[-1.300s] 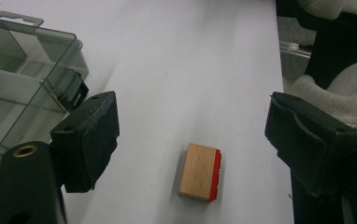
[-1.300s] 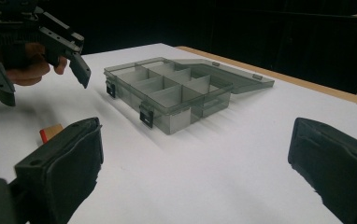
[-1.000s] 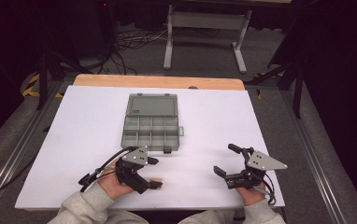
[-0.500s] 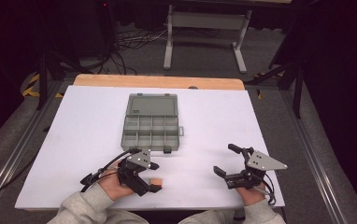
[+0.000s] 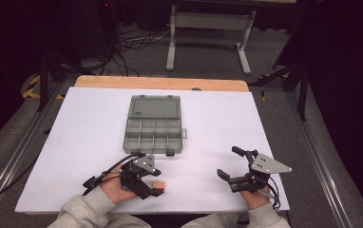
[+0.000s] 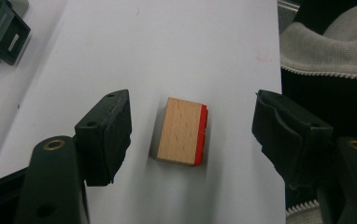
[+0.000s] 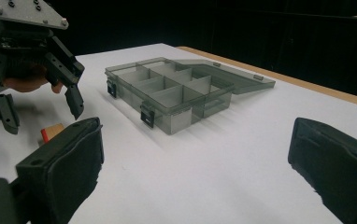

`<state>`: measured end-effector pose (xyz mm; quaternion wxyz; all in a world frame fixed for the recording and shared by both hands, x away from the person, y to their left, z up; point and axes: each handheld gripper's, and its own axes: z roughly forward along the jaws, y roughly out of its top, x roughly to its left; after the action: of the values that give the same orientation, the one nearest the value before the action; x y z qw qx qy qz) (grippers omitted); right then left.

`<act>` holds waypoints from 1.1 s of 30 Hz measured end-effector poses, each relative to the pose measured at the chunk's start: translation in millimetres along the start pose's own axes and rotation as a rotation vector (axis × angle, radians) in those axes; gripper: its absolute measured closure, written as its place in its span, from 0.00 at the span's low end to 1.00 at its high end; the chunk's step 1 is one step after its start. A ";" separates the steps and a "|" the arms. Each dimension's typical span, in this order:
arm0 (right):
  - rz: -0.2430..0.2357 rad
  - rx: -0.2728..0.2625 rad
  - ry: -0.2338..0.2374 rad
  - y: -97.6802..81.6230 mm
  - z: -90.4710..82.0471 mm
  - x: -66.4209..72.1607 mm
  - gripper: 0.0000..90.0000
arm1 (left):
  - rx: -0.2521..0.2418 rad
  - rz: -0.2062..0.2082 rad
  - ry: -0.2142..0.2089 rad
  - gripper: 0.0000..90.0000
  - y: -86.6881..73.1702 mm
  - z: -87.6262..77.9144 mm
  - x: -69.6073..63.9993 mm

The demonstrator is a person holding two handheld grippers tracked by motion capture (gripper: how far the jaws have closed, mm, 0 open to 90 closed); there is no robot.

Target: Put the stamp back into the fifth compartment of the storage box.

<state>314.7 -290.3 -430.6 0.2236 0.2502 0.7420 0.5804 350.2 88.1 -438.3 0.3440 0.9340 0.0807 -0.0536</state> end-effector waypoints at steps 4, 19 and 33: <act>-0.001 0.001 -0.001 0.1 0.1 0.3 0.05 | 0.008 0.001 -0.005 0.36 -0.1 0.9 0.5; -0.004 0.003 -0.002 0.1 0.3 0.4 0.05 | 0.056 -0.002 -0.001 0.55 0.3 5.2 1.0; -0.001 0.003 -0.002 -0.1 0.5 0.0 0.05 | 0.084 0.037 0.037 0.72 1.9 9.0 -2.7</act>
<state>315.0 -290.0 -430.9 0.2241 0.2509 0.7428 0.5788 347.5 80.5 -443.4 0.3039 0.9498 0.0674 -0.0331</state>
